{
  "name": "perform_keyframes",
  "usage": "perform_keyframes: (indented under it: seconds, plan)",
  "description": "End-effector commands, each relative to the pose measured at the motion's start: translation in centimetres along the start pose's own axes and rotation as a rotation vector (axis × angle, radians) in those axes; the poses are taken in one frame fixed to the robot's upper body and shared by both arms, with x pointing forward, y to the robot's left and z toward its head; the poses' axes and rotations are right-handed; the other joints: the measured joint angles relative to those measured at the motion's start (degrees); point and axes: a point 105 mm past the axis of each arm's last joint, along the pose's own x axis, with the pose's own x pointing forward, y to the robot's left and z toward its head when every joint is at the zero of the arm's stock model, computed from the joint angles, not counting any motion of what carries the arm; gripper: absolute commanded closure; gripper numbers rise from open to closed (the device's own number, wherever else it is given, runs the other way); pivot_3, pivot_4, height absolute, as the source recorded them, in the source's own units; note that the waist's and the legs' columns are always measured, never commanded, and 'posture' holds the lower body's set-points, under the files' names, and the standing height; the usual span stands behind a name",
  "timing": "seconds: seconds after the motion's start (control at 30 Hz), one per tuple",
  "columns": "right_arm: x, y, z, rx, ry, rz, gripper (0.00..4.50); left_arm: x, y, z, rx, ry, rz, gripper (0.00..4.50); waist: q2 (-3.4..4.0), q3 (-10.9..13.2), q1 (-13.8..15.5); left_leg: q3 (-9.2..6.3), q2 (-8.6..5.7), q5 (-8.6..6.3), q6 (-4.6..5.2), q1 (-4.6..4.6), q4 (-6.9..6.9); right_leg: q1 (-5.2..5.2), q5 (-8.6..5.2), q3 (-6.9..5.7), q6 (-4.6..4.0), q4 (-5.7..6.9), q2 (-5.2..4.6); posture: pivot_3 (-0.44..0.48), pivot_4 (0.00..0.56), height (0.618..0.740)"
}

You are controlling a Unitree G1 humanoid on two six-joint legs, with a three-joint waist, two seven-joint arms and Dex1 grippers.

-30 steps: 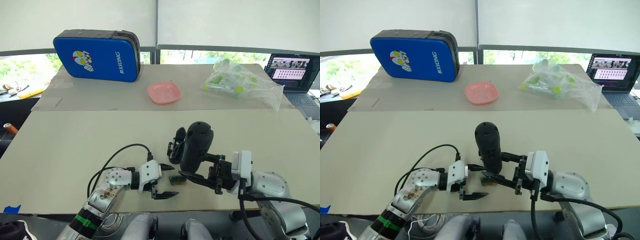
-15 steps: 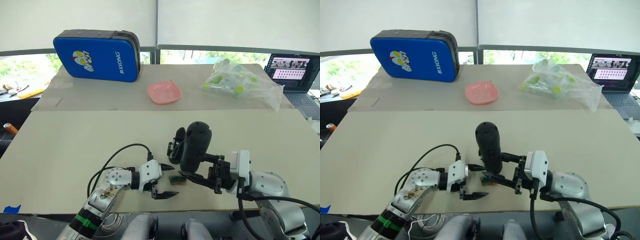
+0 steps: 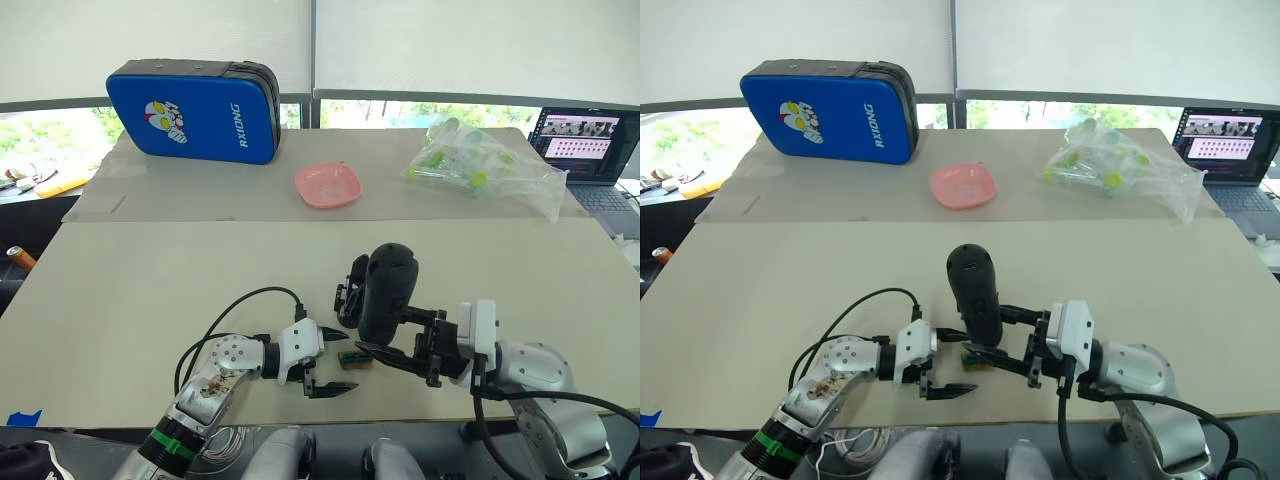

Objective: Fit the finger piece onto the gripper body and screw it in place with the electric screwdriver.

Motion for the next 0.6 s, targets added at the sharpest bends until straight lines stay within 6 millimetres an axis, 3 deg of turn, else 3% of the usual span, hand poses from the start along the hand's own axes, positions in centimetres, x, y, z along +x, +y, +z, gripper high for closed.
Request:
perform_keyframes:
  seconds: [0.03, 0.6]
  plan:
    - [0.37, -0.09, 1.39, -0.065, -0.053, 0.01, 2.6, 0.12, -0.33, -0.66, -0.025, 0.023, 0.0, 0.0, 0.0, 0.0, -0.01, 0.0, 0.0, 0.0, 0.0, 0.0, 0.0, 0.0, 0.0, 0.0, 0.0, 0.0, 0.0, 0.0, 0.15, 0.74]
    - [0.18, -0.11, 0.64, -0.049, -0.015, 0.018, 2.6, 0.01, 0.11, -0.56, -0.025, 0.02, 0.009, 0.0, 0.0, 0.0, 0.0, 0.0, 0.0, 0.0, 0.0, 0.0, 0.0, 0.0, 0.0, 0.0, 0.0, 0.0, 0.0, 0.0, 0.15, 0.74]
